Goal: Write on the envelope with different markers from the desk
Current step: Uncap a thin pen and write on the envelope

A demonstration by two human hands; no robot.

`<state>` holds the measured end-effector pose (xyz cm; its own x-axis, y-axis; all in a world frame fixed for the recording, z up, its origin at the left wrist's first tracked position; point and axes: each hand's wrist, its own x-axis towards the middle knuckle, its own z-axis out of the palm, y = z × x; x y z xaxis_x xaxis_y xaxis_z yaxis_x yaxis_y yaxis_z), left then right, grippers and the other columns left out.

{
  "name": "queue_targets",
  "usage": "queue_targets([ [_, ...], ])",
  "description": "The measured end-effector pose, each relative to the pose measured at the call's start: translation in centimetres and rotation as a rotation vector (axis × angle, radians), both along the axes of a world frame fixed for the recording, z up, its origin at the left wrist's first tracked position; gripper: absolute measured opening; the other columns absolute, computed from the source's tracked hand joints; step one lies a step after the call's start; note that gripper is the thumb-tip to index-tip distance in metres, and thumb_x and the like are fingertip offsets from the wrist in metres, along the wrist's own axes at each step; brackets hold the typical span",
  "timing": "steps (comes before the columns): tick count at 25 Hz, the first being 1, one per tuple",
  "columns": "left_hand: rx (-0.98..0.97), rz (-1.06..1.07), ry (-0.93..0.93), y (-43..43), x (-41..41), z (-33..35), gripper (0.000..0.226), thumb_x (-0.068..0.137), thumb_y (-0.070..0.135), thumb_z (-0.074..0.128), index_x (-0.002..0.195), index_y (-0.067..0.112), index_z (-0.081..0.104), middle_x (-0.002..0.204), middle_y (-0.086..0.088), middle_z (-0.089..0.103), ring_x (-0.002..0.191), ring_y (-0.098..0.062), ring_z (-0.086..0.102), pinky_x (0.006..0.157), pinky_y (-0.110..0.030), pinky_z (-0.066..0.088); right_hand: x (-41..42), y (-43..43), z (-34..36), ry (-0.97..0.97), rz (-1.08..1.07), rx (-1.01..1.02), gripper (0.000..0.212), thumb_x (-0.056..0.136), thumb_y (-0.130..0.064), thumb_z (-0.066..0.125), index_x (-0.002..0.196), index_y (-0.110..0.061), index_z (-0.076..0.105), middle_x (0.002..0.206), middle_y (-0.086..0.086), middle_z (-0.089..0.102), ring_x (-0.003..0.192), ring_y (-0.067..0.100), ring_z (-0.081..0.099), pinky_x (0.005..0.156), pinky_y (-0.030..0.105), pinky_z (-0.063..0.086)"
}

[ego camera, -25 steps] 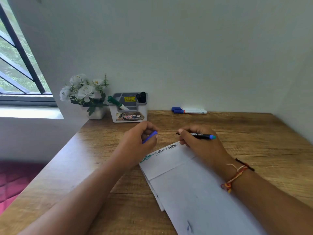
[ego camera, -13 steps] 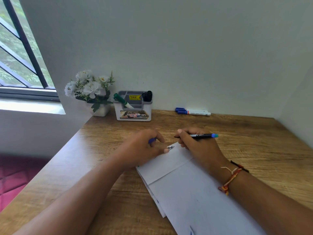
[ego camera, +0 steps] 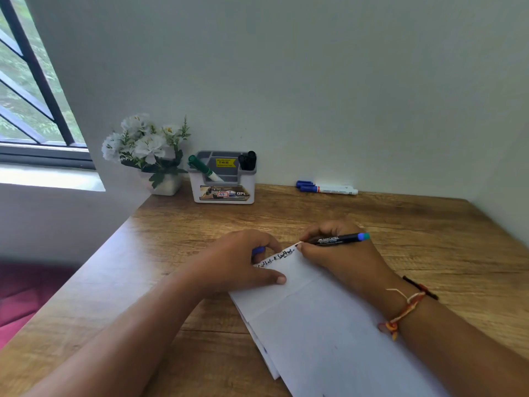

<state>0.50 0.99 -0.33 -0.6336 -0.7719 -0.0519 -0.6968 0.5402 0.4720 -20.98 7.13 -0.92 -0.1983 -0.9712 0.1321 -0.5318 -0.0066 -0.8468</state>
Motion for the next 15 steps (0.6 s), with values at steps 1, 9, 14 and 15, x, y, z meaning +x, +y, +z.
queue_targets([
  [1, -0.003, -0.004, -0.003, -0.03, 0.01, -0.01, 0.052, 0.076, 0.063, 0.073, 0.125, 0.052, 0.057, 0.115, 0.023, 0.057, 0.096, 0.002, 0.052, 0.084, -0.027, 0.05, -0.11, -0.06, -0.08, -0.007, 0.008, 0.005, 0.005, 0.079, -0.022, 0.082, 0.08, -0.027, 0.081, 0.082, -0.01, 0.078, 0.081, 0.006, 0.073, 0.073, 0.026, 0.059],
  [9, -0.004, -0.013, 0.006, -0.14, 0.11, -0.21, 0.059, 0.075, 0.066, 0.072, 0.13, 0.054, 0.054, 0.12, 0.021, 0.058, 0.101, 0.0, 0.053, 0.086, -0.026, 0.048, -0.04, -0.09, 0.44, -0.179, -0.051, 0.068, 0.005, 0.08, -0.023, 0.083, 0.078, -0.019, 0.081, 0.074, 0.002, 0.079, 0.063, 0.007, 0.068, 0.06, 0.021, 0.053],
  [14, -0.01, -0.019, 0.024, -0.01, 0.15, -0.18, 0.057, 0.076, 0.064, 0.073, 0.129, 0.052, 0.055, 0.113, 0.02, 0.06, 0.099, 0.0, 0.054, 0.086, -0.026, 0.05, 0.0, -0.14, 0.53, -0.168, -0.042, 0.076, 0.004, 0.081, -0.019, 0.08, 0.078, -0.02, 0.082, 0.076, -0.006, 0.078, 0.066, 0.001, 0.069, 0.056, 0.015, 0.051],
  [15, -0.009, -0.019, 0.022, -0.06, 0.16, -0.18, 0.056, 0.076, 0.064, 0.073, 0.129, 0.052, 0.055, 0.112, 0.019, 0.06, 0.1, -0.002, 0.054, 0.087, -0.027, 0.051, -0.01, -0.16, 0.5, -0.166, -0.037, 0.073, 0.005, 0.081, -0.016, 0.079, 0.077, -0.019, 0.082, 0.076, -0.005, 0.079, 0.067, 0.002, 0.069, 0.057, 0.016, 0.052],
])
